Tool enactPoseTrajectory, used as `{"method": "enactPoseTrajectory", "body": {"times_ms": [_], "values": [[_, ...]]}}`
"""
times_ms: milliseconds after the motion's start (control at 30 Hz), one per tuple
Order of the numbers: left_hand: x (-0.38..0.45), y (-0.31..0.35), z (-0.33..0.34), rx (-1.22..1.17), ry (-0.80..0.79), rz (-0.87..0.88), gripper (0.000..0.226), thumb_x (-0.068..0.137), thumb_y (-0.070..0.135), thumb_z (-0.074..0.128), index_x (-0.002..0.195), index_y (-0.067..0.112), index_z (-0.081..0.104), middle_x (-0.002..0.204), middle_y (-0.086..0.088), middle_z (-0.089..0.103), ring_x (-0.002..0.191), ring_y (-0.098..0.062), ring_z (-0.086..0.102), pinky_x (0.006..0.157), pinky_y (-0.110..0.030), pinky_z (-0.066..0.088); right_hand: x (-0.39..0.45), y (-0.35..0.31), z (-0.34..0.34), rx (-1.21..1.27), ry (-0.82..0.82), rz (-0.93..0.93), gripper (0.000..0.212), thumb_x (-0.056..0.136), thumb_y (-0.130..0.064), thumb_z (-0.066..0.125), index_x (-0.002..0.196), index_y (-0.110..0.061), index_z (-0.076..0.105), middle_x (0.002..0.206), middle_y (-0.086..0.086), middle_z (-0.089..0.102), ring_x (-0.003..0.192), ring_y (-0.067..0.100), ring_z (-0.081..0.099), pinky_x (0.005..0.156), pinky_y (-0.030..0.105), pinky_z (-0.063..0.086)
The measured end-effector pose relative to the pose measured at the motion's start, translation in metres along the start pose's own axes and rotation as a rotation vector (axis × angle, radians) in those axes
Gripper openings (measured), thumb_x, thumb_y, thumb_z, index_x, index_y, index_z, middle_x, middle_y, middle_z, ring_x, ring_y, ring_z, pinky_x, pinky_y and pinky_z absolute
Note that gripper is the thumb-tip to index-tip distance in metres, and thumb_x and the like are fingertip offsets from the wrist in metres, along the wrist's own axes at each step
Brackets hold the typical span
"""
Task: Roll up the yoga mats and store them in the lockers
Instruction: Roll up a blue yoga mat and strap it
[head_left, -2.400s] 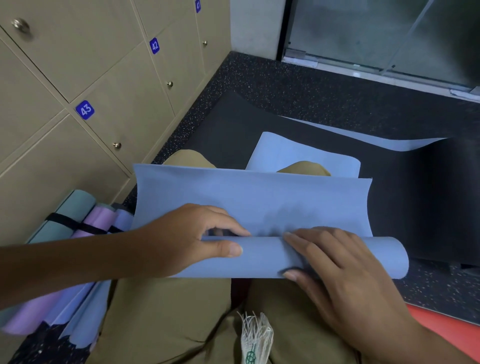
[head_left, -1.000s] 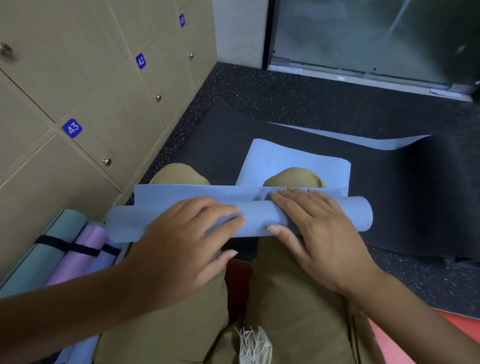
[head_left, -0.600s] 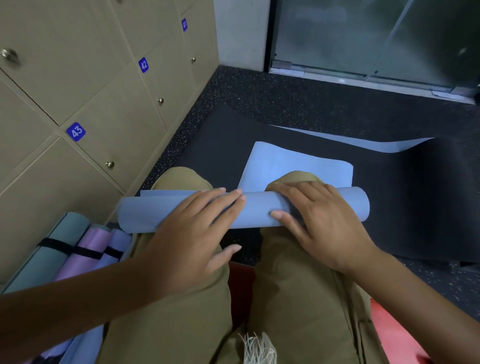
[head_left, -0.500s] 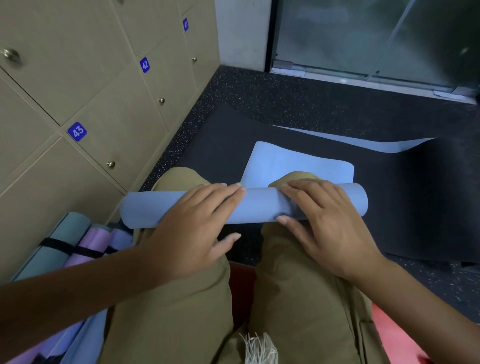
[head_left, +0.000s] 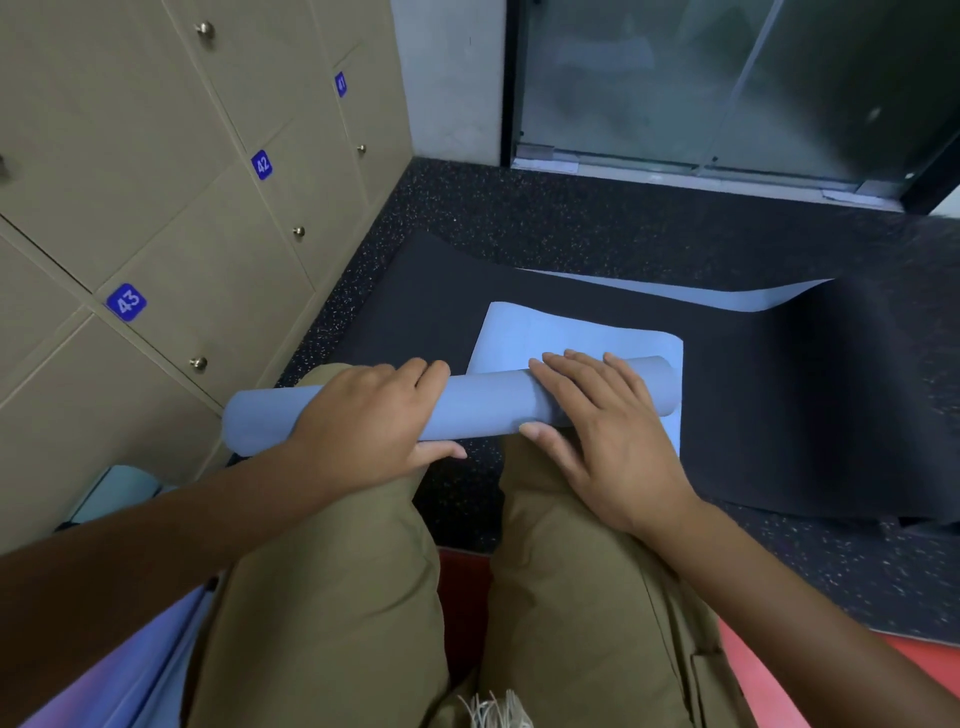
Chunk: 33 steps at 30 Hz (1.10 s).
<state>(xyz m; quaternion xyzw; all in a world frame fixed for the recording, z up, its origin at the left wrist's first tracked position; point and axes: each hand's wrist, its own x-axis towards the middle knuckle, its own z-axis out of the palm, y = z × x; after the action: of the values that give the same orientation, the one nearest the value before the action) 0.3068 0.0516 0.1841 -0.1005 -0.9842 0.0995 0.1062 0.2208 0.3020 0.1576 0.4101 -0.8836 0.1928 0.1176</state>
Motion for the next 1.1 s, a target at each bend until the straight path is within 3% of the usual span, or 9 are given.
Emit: {"method": "enactPoseTrajectory", "body": {"times_ms": [67, 133, 233, 367, 600, 733, 900, 1000, 1100], "values": [[0.005, -0.002, -0.002, 0.004, -0.021, -0.015, 0.071, 0.062, 0.077, 0.075, 0.084, 0.014, 0.05, 0.062, 0.001, 0.047, 0.043, -0.023, 0.048, 0.043, -0.028, 0.023, 0.005, 0.004, 0.004, 0.013, 0.016, 0.0, 0.052, 0.106, -0.046, 0.04, 0.145, -0.016, 0.055, 0.145, 0.003, 0.057, 0.138, 0.024, 0.048, 0.123, 0.043, 0.023], [0.009, -0.004, -0.001, -0.013, -0.056, -0.035, 0.071, 0.06, 0.074, 0.079, 0.085, 0.016, 0.048, 0.063, 0.003, 0.05, 0.044, -0.024, 0.05, 0.042, -0.028, 0.029, 0.008, 0.007, 0.008, 0.032, 0.032, 0.002, 0.048, 0.107, -0.042, 0.039, 0.145, -0.017, 0.055, 0.144, 0.001, 0.058, 0.138, 0.022, 0.048, 0.124, 0.042, 0.02], [0.017, -0.008, -0.003, -0.056, -0.148, -0.117, 0.065, 0.071, 0.078, 0.068, 0.094, 0.021, 0.044, 0.08, 0.006, 0.059, 0.065, -0.027, 0.061, 0.056, -0.035, 0.044, 0.011, 0.01, 0.011, 0.051, 0.059, 0.053, 0.05, 0.107, -0.045, 0.035, 0.147, -0.019, 0.053, 0.149, -0.001, 0.054, 0.146, 0.02, 0.039, 0.125, 0.046, 0.012], [0.037, -0.018, -0.017, -0.171, -0.256, -0.186, 0.063, 0.071, 0.082, 0.062, 0.098, 0.028, 0.044, 0.091, 0.008, 0.065, 0.084, -0.026, 0.063, 0.069, -0.038, 0.046, 0.021, 0.016, 0.003, 0.047, 0.218, 0.21, 0.061, 0.103, -0.056, 0.038, 0.152, -0.02, 0.046, 0.161, 0.002, 0.038, 0.155, 0.023, 0.02, 0.127, 0.047, 0.0], [0.07, -0.028, -0.042, -0.58, -0.196, -0.273, 0.065, 0.054, 0.082, 0.071, 0.079, 0.026, 0.048, 0.069, 0.006, 0.059, 0.066, -0.016, 0.057, 0.058, -0.034, 0.042, 0.059, 0.029, -0.045, 0.108, 0.589, 0.261, 0.058, 0.105, -0.04, 0.046, 0.157, -0.016, 0.035, 0.169, 0.01, 0.017, 0.158, 0.029, 0.004, 0.126, 0.049, -0.002], [0.078, -0.017, -0.055, -0.781, -0.171, -0.283, 0.063, 0.055, 0.079, 0.072, 0.074, 0.023, 0.051, 0.068, 0.009, 0.058, 0.062, -0.009, 0.05, 0.061, -0.034, 0.04, 0.074, 0.03, -0.066, 0.264, 0.736, 0.282, 0.075, 0.105, -0.046, 0.048, 0.159, -0.002, 0.02, 0.168, 0.022, 0.001, 0.158, 0.034, -0.002, 0.128, 0.048, 0.005], [0.079, 0.0, -0.059, -1.109, -0.231, -0.253, 0.055, 0.062, 0.065, 0.079, 0.101, 0.028, 0.071, 0.098, 0.011, 0.075, 0.092, -0.009, 0.071, 0.088, -0.045, 0.057, 0.079, 0.023, -0.079, 0.594, 0.723, 0.384, 0.096, 0.099, -0.046, 0.06, 0.162, -0.01, -0.003, 0.17, 0.005, -0.012, 0.155, 0.001, -0.008, 0.123, 0.015, 0.003], [0.077, 0.006, -0.06, -1.237, -0.258, -0.254, 0.051, 0.065, 0.057, 0.083, 0.104, 0.027, 0.072, 0.101, 0.008, 0.076, 0.095, -0.01, 0.073, 0.091, -0.043, 0.057, 0.08, 0.021, -0.083, 0.797, 0.712, 0.411, 0.101, 0.095, -0.046, 0.067, 0.163, -0.022, -0.004, 0.168, -0.016, 0.001, 0.152, -0.006, 0.008, 0.125, 0.025, 0.021], [0.07, 0.011, -0.056, -1.296, -0.263, -0.281, 0.053, 0.067, 0.053, 0.084, 0.109, 0.025, 0.071, 0.106, 0.005, 0.076, 0.099, -0.013, 0.072, 0.093, -0.044, 0.057, 0.082, 0.017, -0.091, 0.911, 0.753, 0.383, 0.083, 0.094, -0.029, 0.074, 0.158, -0.03, 0.022, 0.156, -0.019, 0.031, 0.136, 0.001, 0.045, 0.102, 0.034, 0.052]]}}
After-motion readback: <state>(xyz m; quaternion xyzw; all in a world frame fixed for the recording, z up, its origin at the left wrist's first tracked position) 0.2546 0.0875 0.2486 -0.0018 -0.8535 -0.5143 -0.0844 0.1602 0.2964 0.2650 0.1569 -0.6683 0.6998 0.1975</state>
